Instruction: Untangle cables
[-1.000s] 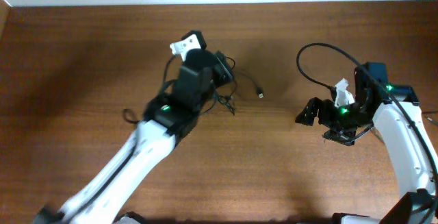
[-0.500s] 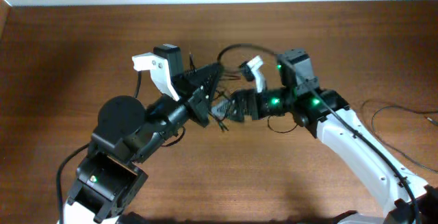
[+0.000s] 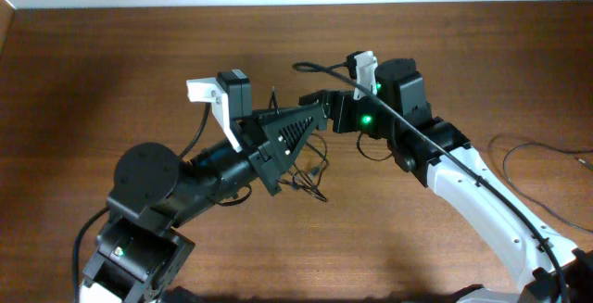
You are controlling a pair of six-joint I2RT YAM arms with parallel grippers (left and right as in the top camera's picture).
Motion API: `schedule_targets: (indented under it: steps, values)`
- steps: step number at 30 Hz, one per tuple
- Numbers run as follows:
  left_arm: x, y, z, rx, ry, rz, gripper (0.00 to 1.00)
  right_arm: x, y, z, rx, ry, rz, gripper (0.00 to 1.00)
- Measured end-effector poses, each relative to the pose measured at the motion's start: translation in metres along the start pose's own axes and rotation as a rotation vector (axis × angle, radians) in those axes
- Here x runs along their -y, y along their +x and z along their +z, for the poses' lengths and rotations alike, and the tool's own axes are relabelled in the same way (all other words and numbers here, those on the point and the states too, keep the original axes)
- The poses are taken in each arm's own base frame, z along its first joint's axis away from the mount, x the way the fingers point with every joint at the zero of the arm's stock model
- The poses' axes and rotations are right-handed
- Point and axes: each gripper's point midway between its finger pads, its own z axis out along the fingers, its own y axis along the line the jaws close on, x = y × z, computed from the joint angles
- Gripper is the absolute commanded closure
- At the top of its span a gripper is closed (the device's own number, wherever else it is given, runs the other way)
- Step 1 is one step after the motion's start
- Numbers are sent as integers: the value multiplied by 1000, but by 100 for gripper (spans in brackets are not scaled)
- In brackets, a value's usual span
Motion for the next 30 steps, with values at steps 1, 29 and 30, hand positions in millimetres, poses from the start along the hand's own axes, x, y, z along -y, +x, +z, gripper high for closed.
schedule_targets:
  steps: [1,29,30]
  values:
    - [-2,-2,0,11,-14,1,100,-6,12,-1,-59,-43,-31,1]
    - [-25,-27,24,121,17,-881,100,30,38,11,-197,-694,-180,2]
    - [-23,-28,23,122,22,-878,100,24,34,13,-195,-701,-168,2]
